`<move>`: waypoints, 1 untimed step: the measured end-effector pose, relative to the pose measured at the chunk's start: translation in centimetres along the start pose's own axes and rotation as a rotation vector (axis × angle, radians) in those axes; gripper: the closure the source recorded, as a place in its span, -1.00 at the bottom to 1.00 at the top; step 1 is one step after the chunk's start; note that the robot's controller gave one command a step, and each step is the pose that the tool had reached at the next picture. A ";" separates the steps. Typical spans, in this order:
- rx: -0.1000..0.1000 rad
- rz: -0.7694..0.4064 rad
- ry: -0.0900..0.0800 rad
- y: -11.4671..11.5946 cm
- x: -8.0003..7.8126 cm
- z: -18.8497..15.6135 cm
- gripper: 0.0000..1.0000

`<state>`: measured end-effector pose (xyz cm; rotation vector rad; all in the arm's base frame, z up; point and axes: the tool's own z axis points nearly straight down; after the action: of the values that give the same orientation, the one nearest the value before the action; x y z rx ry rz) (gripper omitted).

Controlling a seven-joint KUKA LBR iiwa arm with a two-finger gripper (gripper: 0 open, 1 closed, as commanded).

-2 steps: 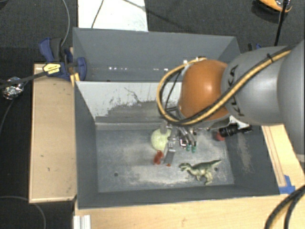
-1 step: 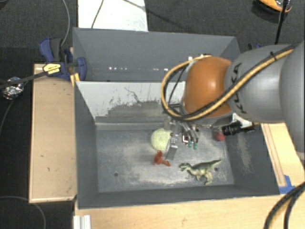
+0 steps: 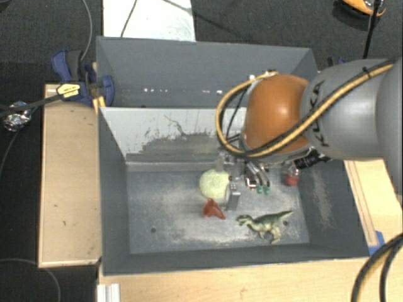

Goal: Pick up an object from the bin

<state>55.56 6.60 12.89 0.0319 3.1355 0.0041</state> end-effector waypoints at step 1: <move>-0.001 0.080 -0.003 -0.1 -0.8 0.8 -1.00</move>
Offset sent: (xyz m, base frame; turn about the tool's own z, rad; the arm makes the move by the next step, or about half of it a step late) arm 0.0271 -0.0009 -0.0402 -0.2101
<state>56.40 6.50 12.11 0.1569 3.1285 0.0057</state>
